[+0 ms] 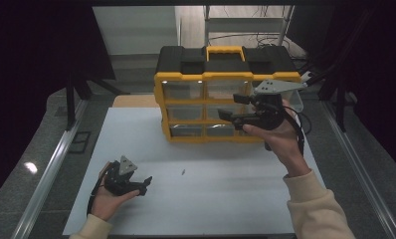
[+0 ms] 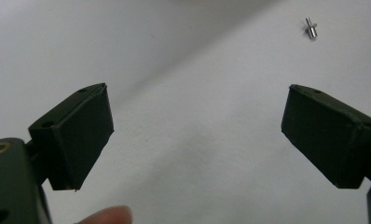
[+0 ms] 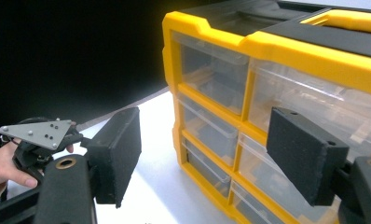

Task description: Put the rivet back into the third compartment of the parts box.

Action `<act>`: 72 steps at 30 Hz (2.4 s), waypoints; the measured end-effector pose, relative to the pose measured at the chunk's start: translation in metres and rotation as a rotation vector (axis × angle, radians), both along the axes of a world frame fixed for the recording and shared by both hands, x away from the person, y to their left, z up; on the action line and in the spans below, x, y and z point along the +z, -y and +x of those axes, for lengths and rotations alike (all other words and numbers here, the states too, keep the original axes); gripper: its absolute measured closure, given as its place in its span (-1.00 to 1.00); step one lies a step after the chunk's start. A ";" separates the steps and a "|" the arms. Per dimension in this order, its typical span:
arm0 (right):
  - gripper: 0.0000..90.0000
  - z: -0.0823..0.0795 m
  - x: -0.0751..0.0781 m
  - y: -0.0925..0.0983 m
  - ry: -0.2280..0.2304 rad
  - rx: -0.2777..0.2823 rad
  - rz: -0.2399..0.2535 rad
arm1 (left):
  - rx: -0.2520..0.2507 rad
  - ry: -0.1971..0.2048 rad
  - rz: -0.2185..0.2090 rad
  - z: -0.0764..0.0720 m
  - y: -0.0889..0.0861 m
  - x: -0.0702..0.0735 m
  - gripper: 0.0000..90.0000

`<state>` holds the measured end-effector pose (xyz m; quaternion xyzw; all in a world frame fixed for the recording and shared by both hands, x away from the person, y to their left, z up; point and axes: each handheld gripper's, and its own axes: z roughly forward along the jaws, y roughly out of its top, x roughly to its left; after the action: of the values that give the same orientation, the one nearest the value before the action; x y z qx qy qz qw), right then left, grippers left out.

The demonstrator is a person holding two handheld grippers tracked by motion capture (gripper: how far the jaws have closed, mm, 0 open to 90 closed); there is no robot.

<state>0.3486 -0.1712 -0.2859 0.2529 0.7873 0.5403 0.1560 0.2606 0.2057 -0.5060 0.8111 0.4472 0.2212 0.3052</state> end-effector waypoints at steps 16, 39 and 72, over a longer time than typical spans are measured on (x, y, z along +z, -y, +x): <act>-0.39 -0.013 -0.012 -0.011 0.037 0.030 -0.012 | 0.004 0.000 -0.005 0.000 0.000 0.000 -0.78; -0.40 -0.013 -0.038 -0.029 -0.029 0.083 -0.036 | 0.000 0.003 -0.001 -0.001 0.000 0.001 -0.79; -0.41 -0.002 -0.123 -0.056 -0.148 0.109 -0.126 | 0.005 0.006 -0.006 -0.001 0.000 0.000 -0.78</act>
<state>0.3464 -0.1153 -0.4093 0.2385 0.8417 0.4771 0.0832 0.2599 0.2058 -0.5060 0.8085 0.4490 0.2229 0.3083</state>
